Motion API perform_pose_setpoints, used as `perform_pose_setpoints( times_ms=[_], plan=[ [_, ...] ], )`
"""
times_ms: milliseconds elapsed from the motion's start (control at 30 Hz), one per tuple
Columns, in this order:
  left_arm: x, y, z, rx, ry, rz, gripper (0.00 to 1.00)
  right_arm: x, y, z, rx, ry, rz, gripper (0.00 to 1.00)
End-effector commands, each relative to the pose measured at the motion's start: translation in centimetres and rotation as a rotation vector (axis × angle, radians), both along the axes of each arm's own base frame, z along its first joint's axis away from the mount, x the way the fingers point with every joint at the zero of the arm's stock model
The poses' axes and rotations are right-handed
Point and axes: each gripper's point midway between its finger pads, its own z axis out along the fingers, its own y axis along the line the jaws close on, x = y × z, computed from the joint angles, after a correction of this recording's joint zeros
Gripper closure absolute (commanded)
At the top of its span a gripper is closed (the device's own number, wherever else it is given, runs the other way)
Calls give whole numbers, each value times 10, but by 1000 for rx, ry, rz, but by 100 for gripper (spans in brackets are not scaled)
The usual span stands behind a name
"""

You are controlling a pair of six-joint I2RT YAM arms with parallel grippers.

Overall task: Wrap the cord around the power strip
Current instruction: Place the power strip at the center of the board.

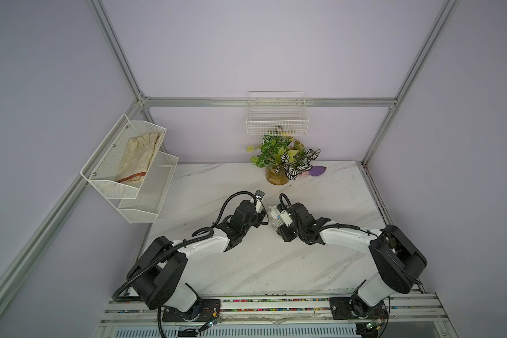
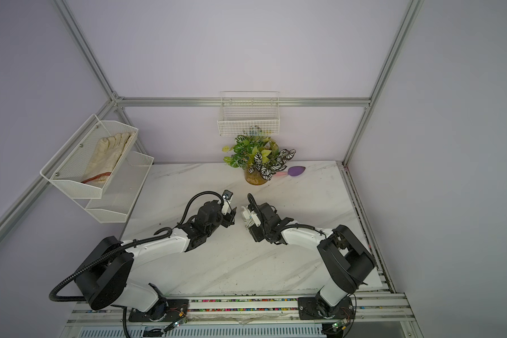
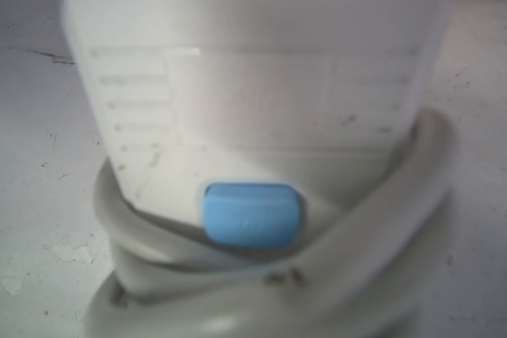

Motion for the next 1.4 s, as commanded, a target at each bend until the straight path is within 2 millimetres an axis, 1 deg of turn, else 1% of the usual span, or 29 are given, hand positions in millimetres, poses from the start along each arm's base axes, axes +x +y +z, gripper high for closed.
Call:
perform_pose_setpoints(
  times_ms=[0, 33, 133, 267, 333, 400, 467, 500, 567, 600, 667, 700, 767, 800, 833, 867, 1067, 1200, 1367],
  plan=[
    [-3, 19, 9, 22, -35, 66, 35, -9, 15, -21, -34, 118, 64, 100],
    [-4, 24, 17, 19, -56, 85, 35, -10, 16, -26, -50, 139, 70, 100],
    [-6, 39, 25, 35, -77, 137, 34, -12, 22, -30, -57, 146, 82, 100],
    [-7, 59, 34, 40, -102, 211, 32, -15, 21, -41, -93, 184, 85, 92],
    [-7, 68, 41, 37, -117, 242, 31, -17, 20, -47, -133, 209, 88, 90],
    [-7, 76, 48, 36, -131, 268, 31, -18, 20, -49, -161, 221, 92, 88],
    [-8, 81, 55, 25, -144, 274, 31, -16, 22, -49, -182, 222, 96, 84],
    [-8, 84, 57, 23, -150, 278, 31, -21, 19, -51, -213, 245, 102, 83],
    [-8, 87, 60, 19, -155, 282, 31, -20, 21, -50, -259, 239, 114, 82],
    [-8, 88, 62, 18, -159, 284, 31, -21, 21, -51, -289, 238, 117, 79],
    [-8, 88, 63, 17, -160, 284, 30, -20, 22, -51, -335, 234, 119, 66],
    [-8, 89, 62, 20, -160, 284, 31, -21, 23, -51, -352, 236, 123, 64],
    [-8, 89, 64, 17, -162, 286, 31, -19, 23, -50, -367, 231, 121, 63],
    [-8, 90, 64, 17, -165, 288, 31, -17, 24, -48, -367, 227, 118, 59],
    [-8, 90, 66, 16, -168, 290, 31, -16, 24, -47, -374, 223, 112, 45],
    [-9, 91, 67, 17, -171, 291, 31, -15, 25, -45, -376, 216, 113, 4],
    [-11, 98, 78, 11, -201, 312, 30, -6, 36, -27, -355, 171, 116, 3],
    [-14, 103, 88, 2, -228, 321, 30, 1, 44, -7, -320, 120, 110, 3],
    [-18, 109, 97, 3, -253, 328, 30, 6, 44, 8, -314, 88, 100, 3]
  ],
)
